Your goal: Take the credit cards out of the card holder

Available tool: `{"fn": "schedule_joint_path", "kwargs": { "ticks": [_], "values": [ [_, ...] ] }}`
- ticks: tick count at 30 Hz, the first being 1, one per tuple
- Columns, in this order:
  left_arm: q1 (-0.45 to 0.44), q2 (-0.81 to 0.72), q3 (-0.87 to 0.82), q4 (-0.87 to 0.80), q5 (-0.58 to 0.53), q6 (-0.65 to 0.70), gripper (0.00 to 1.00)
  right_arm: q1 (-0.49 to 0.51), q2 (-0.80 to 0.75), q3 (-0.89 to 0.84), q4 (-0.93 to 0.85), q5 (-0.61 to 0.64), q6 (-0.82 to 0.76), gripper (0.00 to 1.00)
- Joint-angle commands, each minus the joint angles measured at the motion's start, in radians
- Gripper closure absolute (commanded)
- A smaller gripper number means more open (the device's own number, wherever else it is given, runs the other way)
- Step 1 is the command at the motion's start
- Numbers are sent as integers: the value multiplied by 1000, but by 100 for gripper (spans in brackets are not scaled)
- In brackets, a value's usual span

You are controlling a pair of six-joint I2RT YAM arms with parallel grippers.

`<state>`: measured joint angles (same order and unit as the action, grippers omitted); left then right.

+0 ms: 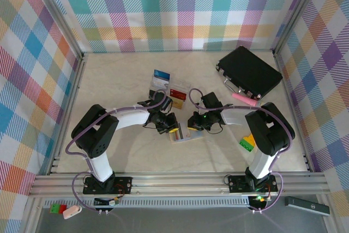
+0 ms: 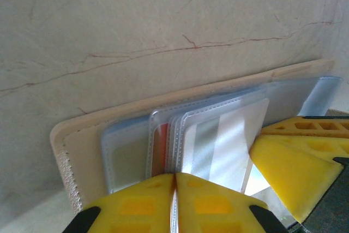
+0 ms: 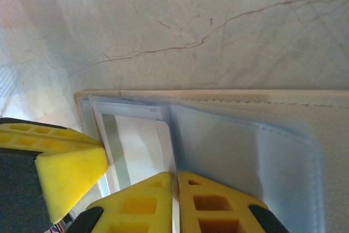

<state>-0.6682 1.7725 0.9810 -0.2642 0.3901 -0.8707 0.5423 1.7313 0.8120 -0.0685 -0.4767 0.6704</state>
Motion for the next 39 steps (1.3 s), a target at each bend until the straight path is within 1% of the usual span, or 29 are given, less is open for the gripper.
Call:
{"fn": "schedule_joint_path", "kwargs": {
  "ticks": [1,5,8,13,19,23,27,36,39],
  "values": [
    [-8,32,-4,-100,-52,13,86,-8,-30,-24,9,26,-14,91],
    [-8,20,2,-119,-68,19,81,-21,-60,-47,2,65,-6,92],
    [-8,10,15,-137,-75,29,81,-32,-77,-65,5,81,-1,92],
    [-8,-8,52,-160,-64,54,81,-36,-78,-72,9,65,-3,91],
    [-12,-39,93,-137,-13,72,81,-36,-68,-62,16,35,-6,91],
    [-19,-4,106,-109,26,72,84,-36,-64,-59,18,33,-7,91],
    [-24,42,122,-106,42,72,86,-36,-61,-53,10,26,-13,92],
    [-24,97,125,-93,57,71,92,-36,-65,-58,0,23,-26,93],
    [-24,101,112,-119,35,65,95,-36,-72,-59,-8,37,-26,93]
  ]
}}
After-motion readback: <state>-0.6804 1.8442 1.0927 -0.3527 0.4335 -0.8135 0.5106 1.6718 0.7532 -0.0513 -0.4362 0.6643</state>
